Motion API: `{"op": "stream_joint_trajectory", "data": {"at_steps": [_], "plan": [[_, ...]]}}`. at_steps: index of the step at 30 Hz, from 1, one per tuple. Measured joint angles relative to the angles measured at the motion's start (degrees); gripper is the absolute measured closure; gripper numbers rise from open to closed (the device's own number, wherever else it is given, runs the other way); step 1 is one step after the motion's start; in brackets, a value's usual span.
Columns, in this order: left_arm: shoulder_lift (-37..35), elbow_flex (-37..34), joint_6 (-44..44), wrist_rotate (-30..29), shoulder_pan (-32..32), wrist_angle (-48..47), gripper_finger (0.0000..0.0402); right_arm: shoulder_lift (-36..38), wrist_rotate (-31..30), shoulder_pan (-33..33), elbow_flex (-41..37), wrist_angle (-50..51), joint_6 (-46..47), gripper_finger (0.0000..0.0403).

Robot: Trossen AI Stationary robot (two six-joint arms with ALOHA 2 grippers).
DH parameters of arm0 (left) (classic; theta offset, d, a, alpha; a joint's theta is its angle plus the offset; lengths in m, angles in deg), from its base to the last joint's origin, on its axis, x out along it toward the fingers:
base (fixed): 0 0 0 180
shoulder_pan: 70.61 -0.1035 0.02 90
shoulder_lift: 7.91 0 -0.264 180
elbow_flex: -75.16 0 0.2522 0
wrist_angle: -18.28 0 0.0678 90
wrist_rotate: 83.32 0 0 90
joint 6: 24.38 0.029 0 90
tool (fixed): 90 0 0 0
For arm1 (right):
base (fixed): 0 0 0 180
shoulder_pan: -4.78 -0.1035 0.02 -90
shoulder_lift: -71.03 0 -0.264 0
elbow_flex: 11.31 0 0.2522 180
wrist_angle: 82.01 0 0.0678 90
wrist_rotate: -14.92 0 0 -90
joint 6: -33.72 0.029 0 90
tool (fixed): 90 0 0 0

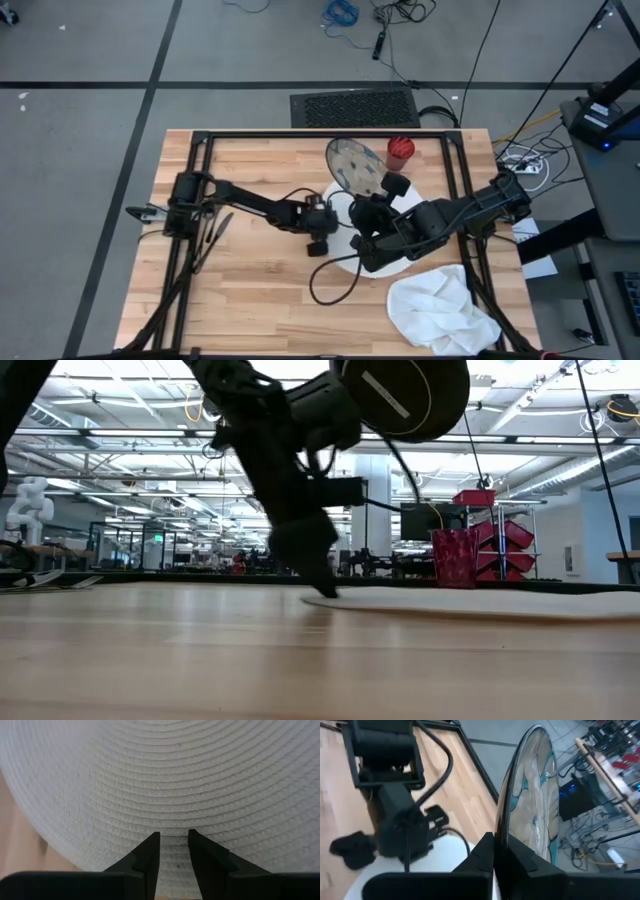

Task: Set table place
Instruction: Put the blue patterned plate in the center of the white table mat

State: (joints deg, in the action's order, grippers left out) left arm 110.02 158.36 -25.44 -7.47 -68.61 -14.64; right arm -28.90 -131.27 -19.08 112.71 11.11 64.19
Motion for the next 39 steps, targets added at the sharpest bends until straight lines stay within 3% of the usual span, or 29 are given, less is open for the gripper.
{"op": "stream_joint_trajectory", "data": {"at_steps": [18,29,39], "plan": [[-18.30,-24.53,-7.08,-7.56,0.60,-1.41,0.0308,-13.30,0.98,-1.08,-0.04,0.09,-4.44,0.0403],[-19.04,-28.10,-12.60,-12.78,4.90,1.88,0.0309,-25.26,3.85,-1.37,-0.04,5.13,-3.03,0.0403],[-18.93,-28.34,-17.26,-12.92,12.22,4.60,0.0309,-26.72,4.05,-2.82,-0.09,8.92,0.34,0.0403]]}}
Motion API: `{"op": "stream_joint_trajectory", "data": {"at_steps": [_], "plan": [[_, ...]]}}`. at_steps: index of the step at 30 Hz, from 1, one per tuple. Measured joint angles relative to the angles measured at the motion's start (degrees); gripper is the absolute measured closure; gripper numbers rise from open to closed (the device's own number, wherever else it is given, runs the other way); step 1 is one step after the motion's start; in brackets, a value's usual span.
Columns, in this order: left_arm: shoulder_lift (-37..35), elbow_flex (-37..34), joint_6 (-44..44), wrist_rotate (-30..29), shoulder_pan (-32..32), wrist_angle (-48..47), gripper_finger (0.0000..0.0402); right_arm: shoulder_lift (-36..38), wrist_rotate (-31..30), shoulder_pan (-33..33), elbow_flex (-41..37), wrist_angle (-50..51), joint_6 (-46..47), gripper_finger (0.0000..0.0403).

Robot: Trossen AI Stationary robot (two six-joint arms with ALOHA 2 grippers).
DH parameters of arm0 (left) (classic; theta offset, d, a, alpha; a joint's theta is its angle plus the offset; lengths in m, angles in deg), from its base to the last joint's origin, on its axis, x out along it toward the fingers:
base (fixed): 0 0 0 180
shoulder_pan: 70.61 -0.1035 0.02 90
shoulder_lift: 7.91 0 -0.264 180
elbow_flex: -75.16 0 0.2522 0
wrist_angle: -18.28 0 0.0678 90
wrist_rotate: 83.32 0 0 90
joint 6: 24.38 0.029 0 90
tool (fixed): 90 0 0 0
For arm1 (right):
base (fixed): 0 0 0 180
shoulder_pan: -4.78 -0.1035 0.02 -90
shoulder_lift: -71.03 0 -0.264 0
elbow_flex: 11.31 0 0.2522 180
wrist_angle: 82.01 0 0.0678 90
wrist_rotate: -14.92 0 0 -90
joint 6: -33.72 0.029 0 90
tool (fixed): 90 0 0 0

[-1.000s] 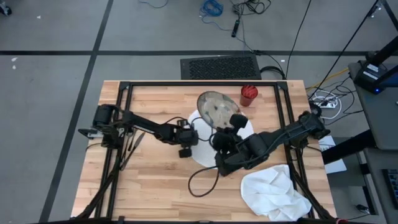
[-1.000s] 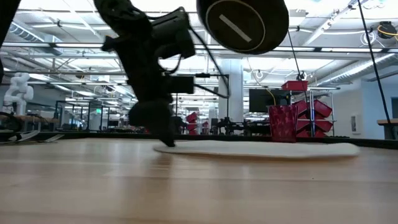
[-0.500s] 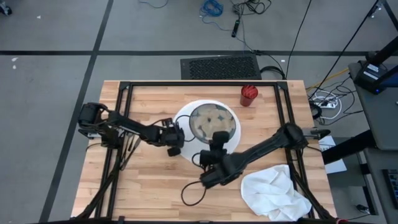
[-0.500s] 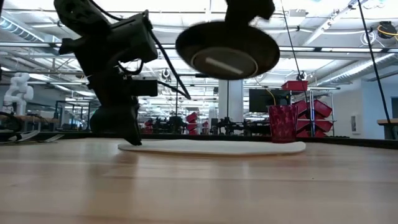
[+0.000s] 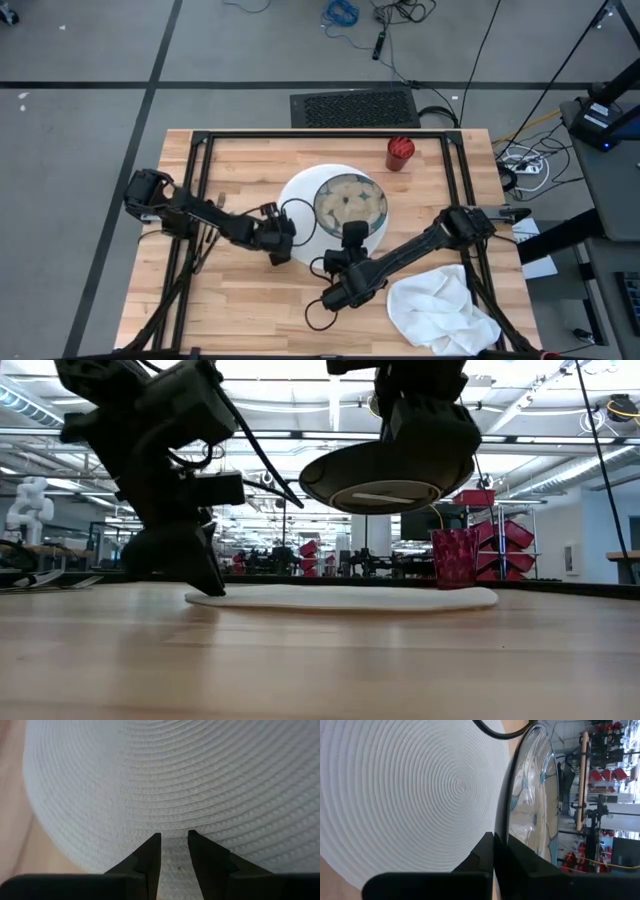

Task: Set table place
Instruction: Put the blue patterned plate in the center of the white table mat

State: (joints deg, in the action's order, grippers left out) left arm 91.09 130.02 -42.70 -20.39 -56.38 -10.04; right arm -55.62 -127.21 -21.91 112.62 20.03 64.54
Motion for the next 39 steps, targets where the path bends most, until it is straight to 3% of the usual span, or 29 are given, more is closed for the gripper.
{"op": "stream_joint_trajectory", "data": {"at_steps": [12,21,29,33,39], "plan": [[0.20,0.61,-2.91,-0.48,7.42,0.34,0.0308,0.02,3.11,-1.08,-6.71,-6.62,-3.18,0.0403],[0.31,2.80,-0.14,-1.98,8.00,-0.12,0.0308,-0.02,3.49,1.59,-13.84,-26.80,-16.83,0.0403],[-4.34,4.43,2.38,-1.16,9.52,-6.83,0.0308,0.09,2.67,3.75,-16.92,-34.49,-22.93,0.0403],[-7.82,4.53,0.79,-4.68,10.67,-9.70,0.0308,0.09,3.06,3.80,-17.00,-36.97,-24.45,0.0403],[-10.15,4.48,0.71,-5.20,11.71,-9.53,0.0308,0.09,3.11,3.80,-17.00,-41.34,-25.19,0.0403]]}}
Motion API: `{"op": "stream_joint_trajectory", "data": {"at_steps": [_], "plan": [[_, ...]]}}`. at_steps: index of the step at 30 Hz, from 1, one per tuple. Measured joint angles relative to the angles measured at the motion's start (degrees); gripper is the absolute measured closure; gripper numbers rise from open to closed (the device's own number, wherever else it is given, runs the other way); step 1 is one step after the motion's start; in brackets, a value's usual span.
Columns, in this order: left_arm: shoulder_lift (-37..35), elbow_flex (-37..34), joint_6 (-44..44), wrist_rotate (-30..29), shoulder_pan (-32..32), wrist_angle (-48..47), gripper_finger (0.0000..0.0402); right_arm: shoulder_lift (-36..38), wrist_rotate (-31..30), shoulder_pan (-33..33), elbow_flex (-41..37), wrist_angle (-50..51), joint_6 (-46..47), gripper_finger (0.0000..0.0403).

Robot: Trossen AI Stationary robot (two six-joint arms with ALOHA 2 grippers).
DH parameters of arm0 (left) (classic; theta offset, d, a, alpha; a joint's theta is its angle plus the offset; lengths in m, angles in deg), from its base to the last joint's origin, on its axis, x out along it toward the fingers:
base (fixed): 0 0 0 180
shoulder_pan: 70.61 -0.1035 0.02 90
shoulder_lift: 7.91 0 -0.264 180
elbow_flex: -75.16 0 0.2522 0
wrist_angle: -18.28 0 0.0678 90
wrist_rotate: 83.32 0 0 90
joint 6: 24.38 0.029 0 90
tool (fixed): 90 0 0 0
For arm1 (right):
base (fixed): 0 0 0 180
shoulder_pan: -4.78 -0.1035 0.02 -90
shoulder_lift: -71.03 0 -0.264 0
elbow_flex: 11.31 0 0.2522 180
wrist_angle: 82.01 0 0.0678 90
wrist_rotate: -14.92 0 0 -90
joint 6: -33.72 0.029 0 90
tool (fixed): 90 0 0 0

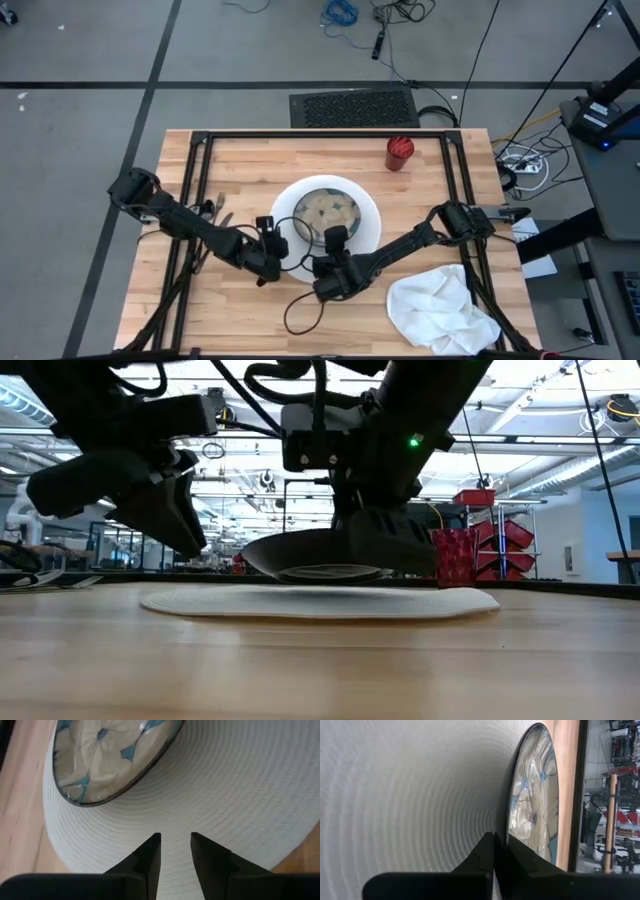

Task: Set table place
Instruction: Put the blue patterned plate in the center of the white table mat

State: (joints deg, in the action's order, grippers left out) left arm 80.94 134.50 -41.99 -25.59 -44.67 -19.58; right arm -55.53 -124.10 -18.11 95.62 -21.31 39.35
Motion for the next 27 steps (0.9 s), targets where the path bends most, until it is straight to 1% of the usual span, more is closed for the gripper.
{"op": "stream_joint_trajectory", "data": {"at_steps": [5,9,15,22,27], "plan": [[-0.01,0.00,-2.46,1.33,0.17,-4.56,0.0308,0.00,1.19,0.66,-0.13,-3.83,-3.64,0.0403],[-0.01,-0.17,-5.73,1.29,1.19,-8.36,0.0308,0.00,1.21,1.51,-2.35,-6.04,-4.69,0.0403],[-0.08,-1.71,-8.46,0.71,2.35,-8.61,0.0308,0.02,1.28,1.57,-5.25,-7.44,-4.83,0.0403],[-0.10,-2.62,-9.48,0.64,2.36,-8.38,0.0308,0.04,2.00,0.69,-5.29,-4.58,-4.54,0.0403],[-0.10,-2.62,-9.59,0.63,2.35,-8.27,0.0308,0.04,2.28,0.31,-5.29,-4.42,-4.40,0.0400]]}}
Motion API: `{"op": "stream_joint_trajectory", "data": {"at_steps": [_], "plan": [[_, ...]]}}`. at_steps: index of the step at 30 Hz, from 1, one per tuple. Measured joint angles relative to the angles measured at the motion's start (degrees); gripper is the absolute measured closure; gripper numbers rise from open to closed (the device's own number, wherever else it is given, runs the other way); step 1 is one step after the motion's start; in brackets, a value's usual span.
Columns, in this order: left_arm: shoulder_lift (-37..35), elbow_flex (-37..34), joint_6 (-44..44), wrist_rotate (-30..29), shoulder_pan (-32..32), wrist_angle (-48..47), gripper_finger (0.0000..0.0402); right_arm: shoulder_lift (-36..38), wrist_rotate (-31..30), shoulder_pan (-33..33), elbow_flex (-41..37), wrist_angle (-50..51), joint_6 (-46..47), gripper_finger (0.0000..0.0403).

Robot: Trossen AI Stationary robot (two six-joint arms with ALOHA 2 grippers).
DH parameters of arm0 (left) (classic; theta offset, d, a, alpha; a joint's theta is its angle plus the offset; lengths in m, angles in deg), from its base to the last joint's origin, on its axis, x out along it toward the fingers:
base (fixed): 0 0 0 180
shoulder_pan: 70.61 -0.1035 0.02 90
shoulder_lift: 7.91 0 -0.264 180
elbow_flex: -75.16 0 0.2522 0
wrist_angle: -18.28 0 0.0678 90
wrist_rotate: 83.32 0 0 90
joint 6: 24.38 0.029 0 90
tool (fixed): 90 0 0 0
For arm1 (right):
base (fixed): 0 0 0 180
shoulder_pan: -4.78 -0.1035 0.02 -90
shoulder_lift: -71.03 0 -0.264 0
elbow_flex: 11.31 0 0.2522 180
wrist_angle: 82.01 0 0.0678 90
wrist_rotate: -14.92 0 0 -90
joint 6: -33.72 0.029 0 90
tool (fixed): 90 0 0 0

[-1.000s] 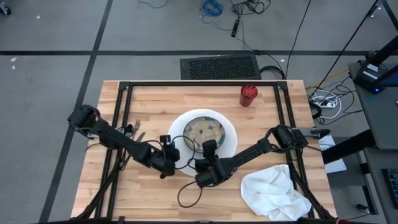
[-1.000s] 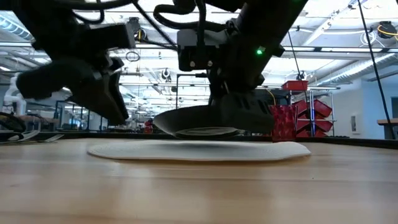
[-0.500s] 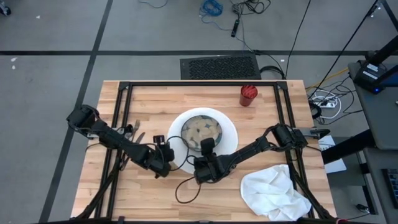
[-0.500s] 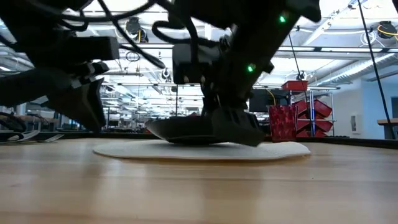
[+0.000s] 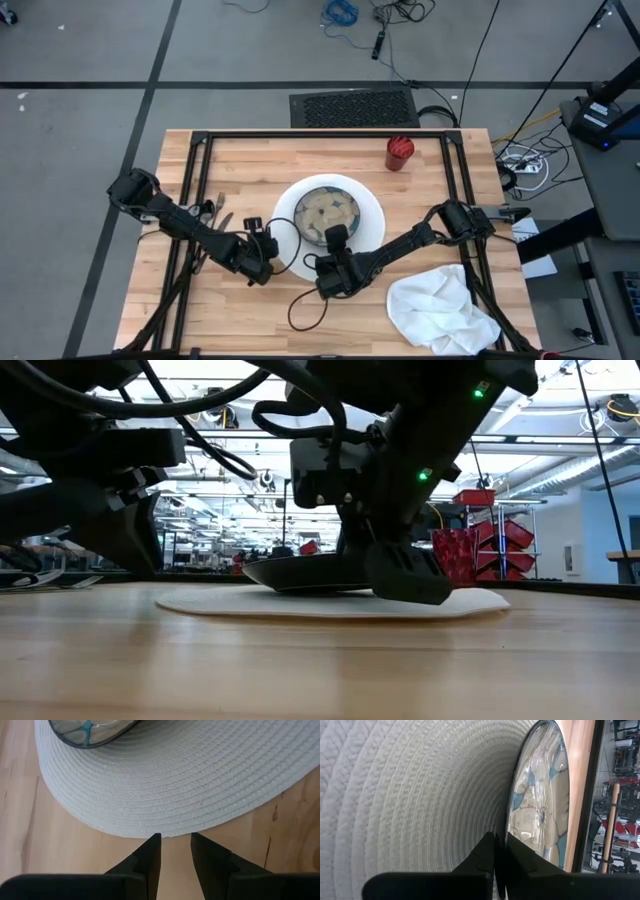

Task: Set table place
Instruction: Put the blue patterned plate in the center of the white table mat

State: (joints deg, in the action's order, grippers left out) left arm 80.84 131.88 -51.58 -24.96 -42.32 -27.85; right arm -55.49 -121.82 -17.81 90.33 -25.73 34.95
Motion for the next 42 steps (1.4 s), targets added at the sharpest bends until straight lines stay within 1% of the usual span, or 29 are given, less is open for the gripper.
{"op": "stream_joint_trajectory", "data": {"at_steps": [2,8,14,19,24,28,30,33,35,37,40,42], "plan": [[0.00,0.00,-0.02,-0.04,-0.01,0.11,0.0308,0.00,0.53,0.02,0.00,0.02,-0.03,0.0394],[0.00,0.00,-0.68,-0.11,-0.01,0.13,0.0308,0.00,6.22,-0.02,0.00,0.13,-0.33,0.0375],[-0.02,0.00,-0.66,-0.17,-0.01,0.18,0.0308,0.00,7.09,-0.02,-0.04,1.14,-0.74,0.0353],[-0.03,0.00,-0.55,-0.42,0.10,0.38,0.0308,0.00,7.13,-0.03,0.03,2.31,-0.93,0.0313],[-0.68,-0.04,-0.57,-2.28,1.05,0.30,0.0308,0.08,6.73,-0.63,2.05,8.05,0.45,0.0260],[-4.65,-1.31,-0.67,-3.99,2.60,0.20,0.0308,2.20,6.85,-1.21,4.21,12.56,3.83,0.0224],[-8.53,-2.18,-0.91,-4.84,3.61,0.60,0.0308,4.91,6.75,-1.61,4.48,13.42,5.66,0.0212],[-15.09,-4.21,-0.97,-6.39,5.11,1.67,0.0308,8.87,6.79,-1.92,4.50,15.22,9.39,0.0204],[-19.81,-6.81,-0.71,-7.82,5.95,6.23,0.0308,10.82,6.59,-1.97,4.52,16.83,12.82,0.0203],[-24.08,-10.45,0.94,-8.50,6.37,13.05,0.0308,12.08,6.29,-1.82,4.07,16.92,15.49,0.0207],[-28.66,-17.62,4.07,-8.47,5.97,27.74,0.0308,12.85,6.16,-0.88,1.32,14.78,17.93,0.0217],[-29.64,-22.18,5.02,-8.49,4.19,37.94,0.0308,12.84,6.88,0.36,-1.25,11.02,19.00,0.0224]]}}
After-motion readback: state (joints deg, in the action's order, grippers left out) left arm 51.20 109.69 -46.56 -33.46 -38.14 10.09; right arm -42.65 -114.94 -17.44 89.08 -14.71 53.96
